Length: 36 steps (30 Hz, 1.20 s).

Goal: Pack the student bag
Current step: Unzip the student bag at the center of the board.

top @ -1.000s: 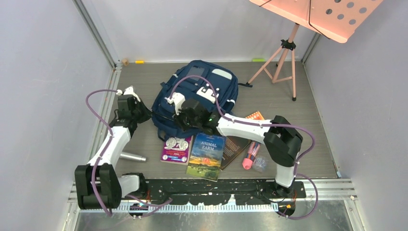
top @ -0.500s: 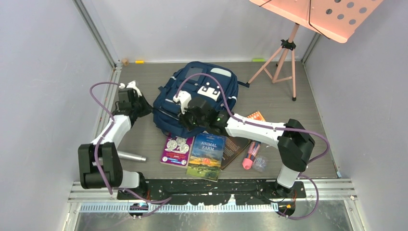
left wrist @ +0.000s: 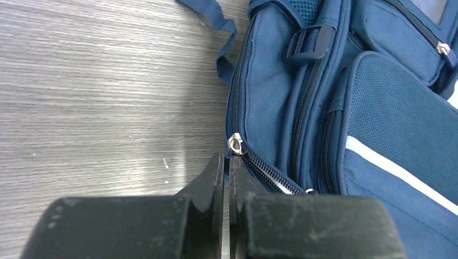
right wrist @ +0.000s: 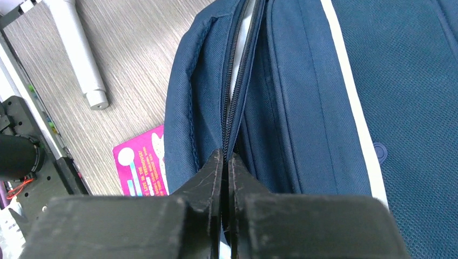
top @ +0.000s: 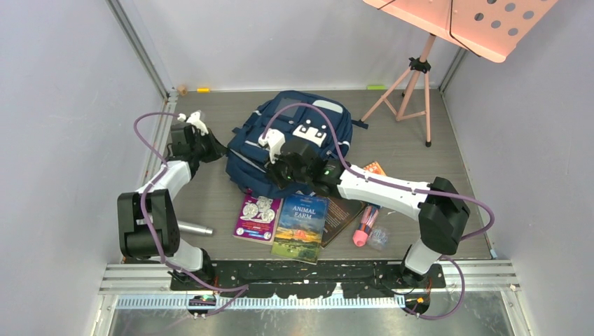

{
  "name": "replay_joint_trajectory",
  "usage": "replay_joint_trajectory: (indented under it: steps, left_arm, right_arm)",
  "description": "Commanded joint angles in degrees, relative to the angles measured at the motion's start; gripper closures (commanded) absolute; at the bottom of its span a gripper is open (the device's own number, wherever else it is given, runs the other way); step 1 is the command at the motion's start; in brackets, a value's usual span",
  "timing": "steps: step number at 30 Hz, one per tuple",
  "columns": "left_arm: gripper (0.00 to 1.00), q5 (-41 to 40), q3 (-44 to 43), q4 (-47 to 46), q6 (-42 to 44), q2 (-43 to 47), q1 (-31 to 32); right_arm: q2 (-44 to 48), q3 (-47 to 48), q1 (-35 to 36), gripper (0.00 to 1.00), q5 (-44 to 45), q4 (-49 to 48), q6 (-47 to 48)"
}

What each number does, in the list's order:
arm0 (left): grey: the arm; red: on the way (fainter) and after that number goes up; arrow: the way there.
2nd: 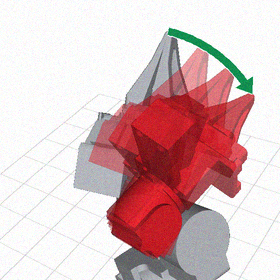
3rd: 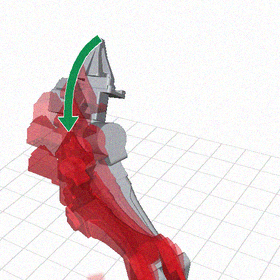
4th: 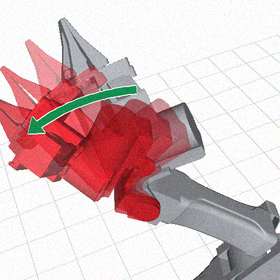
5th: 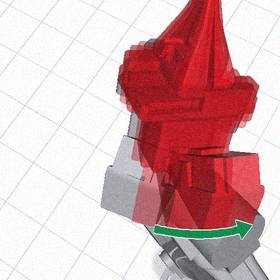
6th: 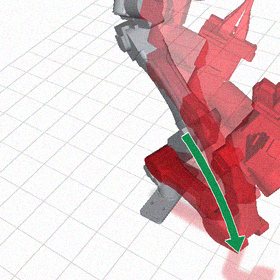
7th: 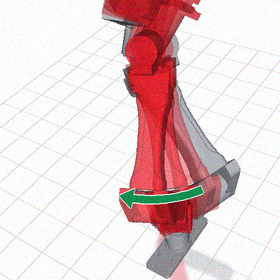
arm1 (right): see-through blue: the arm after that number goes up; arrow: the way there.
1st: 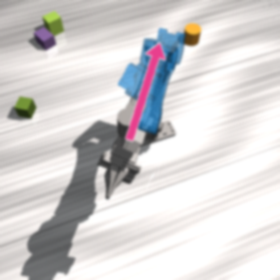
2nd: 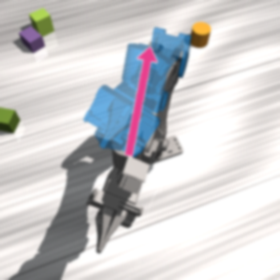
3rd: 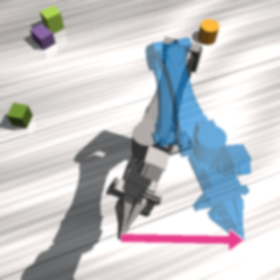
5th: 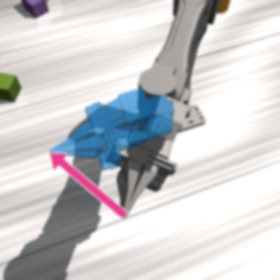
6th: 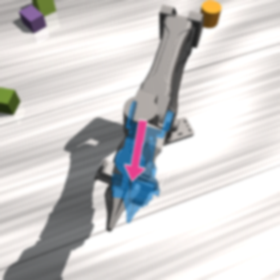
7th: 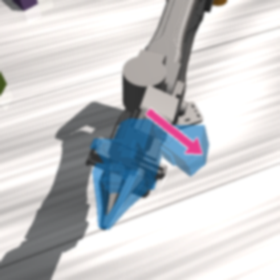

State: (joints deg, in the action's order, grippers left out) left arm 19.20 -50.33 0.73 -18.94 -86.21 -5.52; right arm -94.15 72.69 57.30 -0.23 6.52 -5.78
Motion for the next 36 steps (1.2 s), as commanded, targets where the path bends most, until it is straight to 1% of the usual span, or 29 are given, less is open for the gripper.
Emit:
replay_joint_trajectory:
  steps: [1, 2, 3, 4, 5, 6, 8, 10, 14, 17, 20, 23, 25, 26, 27, 28, 29, 30, 32, 34, 36]
  left_arm:
    - [1.00, 2.3, 3.9, -12.7, 1.6, 2.7, -2.5]
    - [1.00, 3.6, 4.6, -13.3, 1.5, 3.2, -2.5]
    - [1.00, 5.0, 5.3, -13.8, 1.5, 3.5, -2.5]
    - [1.00, 6.1, 6.0, -14.3, 1.5, 3.8, -2.5]
    - [1.00, 6.9, 6.4, -14.6, 1.5, 4.0, -2.5]
    - [1.00, 7.2, 6.8, -14.7, 1.5, 4.2, -2.5]
    - [1.00, 7.0, 7.2, -14.6, 1.7, 4.4, -2.5]
    - [1.00, 7.1, 7.5, -14.6, 1.9, 4.3, -2.5]
    - [1.00, 6.6, 7.6, -14.5, 1.8, 4.4, -2.6]
    - [1.00, 5.7, 7.6, -14.1, 1.9, 4.9, -2.5]
    - [1.00, 5.6, 7.8, -14.2, 1.9, 5.3, -2.6]
    - [1.00, 5.1, 8.0, -14.2, 2.0, 5.7, -2.5]
    - [1.00, 4.8, 8.1, -14.1, 2.1, 5.7, -2.5]
    - [1.00, 4.8, 8.2, -14.1, 2.1, 5.7, -2.5]
    - [1.00, 4.7, 8.2, -14.2, 2.1, 5.7, -2.6]
    - [1.00, 4.7, 8.2, -14.1, 2.1, 5.6, -2.5]
    - [1.00, 4.5, 8.2, -14.2, 2.1, 5.6, -2.5]
    - [1.00, 4.4, 8.2, -14.2, 2.2, 5.4, -2.5]
    - [1.00, 3.7, 8.0, -14.1, 2.2, 5.2, -2.5]
    - [1.00, 1.9, 7.6, -13.5, 2.3, 5.0, -2.6]
    - [1.00, -0.3, 6.9, -12.1, 2.6, 4.6, -2.6]
  right_arm:
    - [1.2, 5.4, 0.9, 0.87, -0.1, 2.3, -0.4]
    - [0.5, 5.9, 0.9, 0.78, 0.0, 2.6, -0.7]
    - [-1.0, 7.2, 1.0, 0.72, 0.0, 3.4, -1.3]
    - [-1.9, 8.9, 1.0, 0.64, 0.0, 4.0, -1.7]
    - [-3.6, 9.9, 1.0, 0.60, 0.1, 5.2, -2.0]
    - [-4.5, 11.9, 1.0, 0.54, 1.6, 5.8, -2.5]
    - [-7.1, 15.4, 1.0, 0.47, 1.9, 7.4, -3.1]
    - [-9.8, 18.4, 1.0, 0.44, 1.3, 9.2, -3.3]
    - [-16.1, 25.3, 1.1, 0.41, 1.1, 13.6, -4.1]
    - [-20.2, 29.5, 1.3, 0.37, -0.9, 16.7, -4.2]
    - [-23.4, 32.3, 1.5, 0.36, -1.4, 19.0, -4.5]
    - [-24.9, 34.1, 1.5, 0.40, -1.6, 19.7, -5.3]
    - [-25.6, 34.7, 1.5, 0.45, -1.2, 19.7, -5.6]
    - [-25.9, 34.8, 1.5, 0.52, -0.8, 19.7, -5.7]
    - [-25.9, 34.9, 1.5, 0.56, -0.6, 19.8, -6.0]
    - [-25.9, 34.9, 1.5, 0.63, -0.4, 19.6, -6.2]
    - [-25.9, 35.0, 1.5, 0.66, -0.3, 19.7, -6.2]
    - [-25.8, 35.0, 1.5, 0.78, -0.4, 19.6, -6.3]
    - [-25.2, 34.5, 1.5, 0.96, -0.7, 19.2, -6.5]
    - [-23.8, 33.2, 1.5, 0.99, -1.4, 18.2, -6.4]
    - [-21.9, 31.4, 1.5, 0.99, -2.2, 17.2, -6.2]
